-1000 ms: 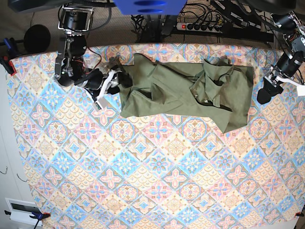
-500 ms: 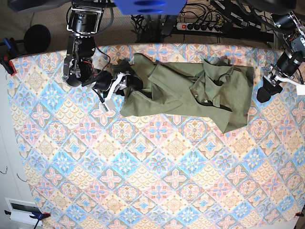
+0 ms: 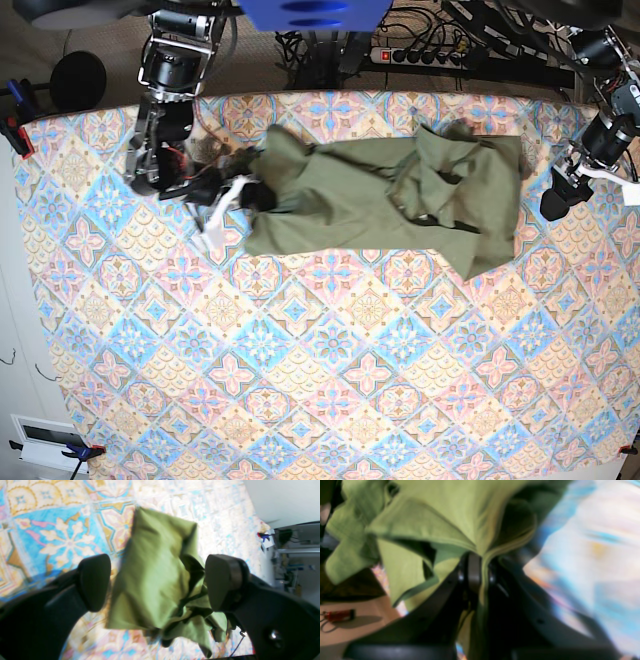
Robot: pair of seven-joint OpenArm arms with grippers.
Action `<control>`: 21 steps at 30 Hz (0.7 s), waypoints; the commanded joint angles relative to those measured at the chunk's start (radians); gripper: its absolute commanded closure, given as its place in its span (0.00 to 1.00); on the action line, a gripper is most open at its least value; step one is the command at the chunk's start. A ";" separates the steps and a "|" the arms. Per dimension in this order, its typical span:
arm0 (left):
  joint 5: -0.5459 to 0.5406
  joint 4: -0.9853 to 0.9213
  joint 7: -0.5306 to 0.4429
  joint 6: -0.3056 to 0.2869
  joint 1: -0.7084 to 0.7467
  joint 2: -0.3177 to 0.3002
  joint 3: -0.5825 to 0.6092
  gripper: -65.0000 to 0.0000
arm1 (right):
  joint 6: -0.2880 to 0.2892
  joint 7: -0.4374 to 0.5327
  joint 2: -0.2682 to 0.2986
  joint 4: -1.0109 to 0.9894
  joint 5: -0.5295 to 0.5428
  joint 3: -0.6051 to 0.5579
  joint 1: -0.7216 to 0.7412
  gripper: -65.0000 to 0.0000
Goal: Layout the t-shirt on the table in an organized manner, then fold the t-shirt properly
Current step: 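Lift the shirt end with the right gripper and fold it over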
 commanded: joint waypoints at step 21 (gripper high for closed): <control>0.123 0.015 -0.014 -0.006 -0.038 0.039 0.075 0.73 | -0.001 -0.042 0.337 0.166 0.001 0.118 0.101 0.99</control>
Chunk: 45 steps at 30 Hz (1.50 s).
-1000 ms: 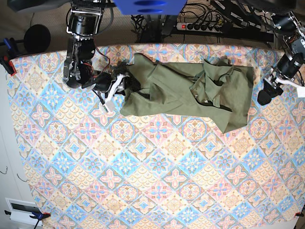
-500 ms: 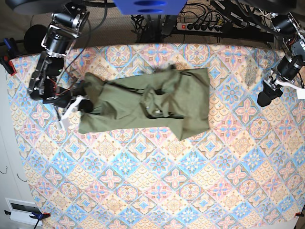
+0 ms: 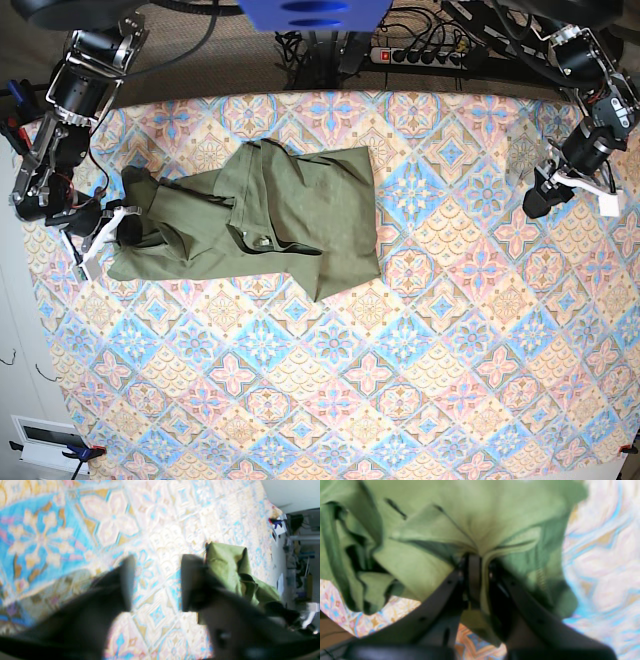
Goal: Layout the t-shirt on the table in an organized manner, then fold the t-shirt properly
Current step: 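Lift the shirt end with the right gripper and fold it over, then press and gather the folded shirt bundle with both grippers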
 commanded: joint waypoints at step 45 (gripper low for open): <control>0.200 -0.169 -0.198 -0.003 -0.148 0.057 0.411 0.99 | 0.003 0.023 -0.248 0.219 -0.191 -0.985 0.201 0.99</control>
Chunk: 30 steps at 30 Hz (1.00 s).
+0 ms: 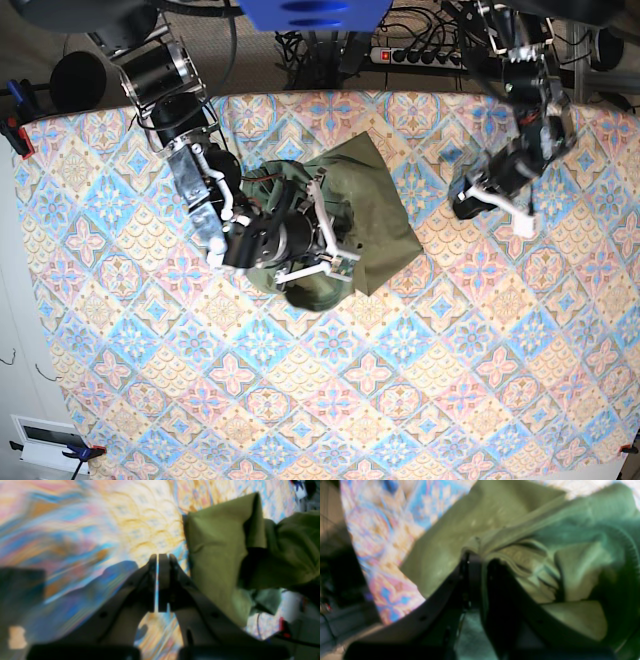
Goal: Layout the t-shirt on the table in an organized manner, then fold the t-shirt properly
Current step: 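Press and gather the folded shirt bundle with both grippers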
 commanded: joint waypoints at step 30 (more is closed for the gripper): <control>-0.029 -0.497 -0.316 0.000 -0.264 0.102 0.405 0.99 | 0.003 0.189 -0.174 -0.182 -0.268 -0.226 0.110 0.83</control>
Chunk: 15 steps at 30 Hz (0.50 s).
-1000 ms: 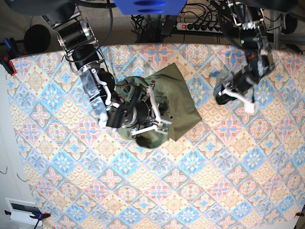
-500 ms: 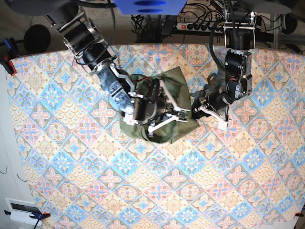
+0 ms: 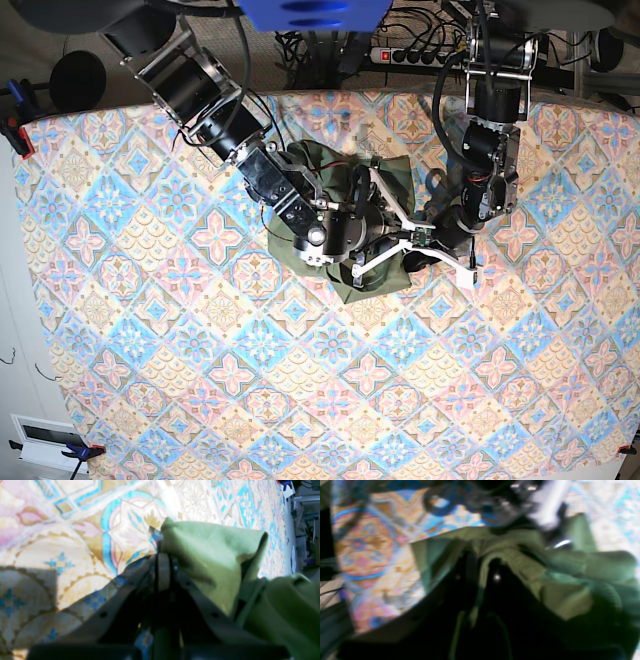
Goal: Layout the t-shirt on the table in an organized manner, then fold the t-shirt properly
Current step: 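Press and gather the folded shirt bundle with both grippers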
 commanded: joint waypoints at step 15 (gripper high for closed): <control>-0.034 0.138 0.081 0.000 0.057 -0.013 0.018 0.99 | 0.002 0.047 -0.014 0.332 -0.180 0.436 -0.137 0.65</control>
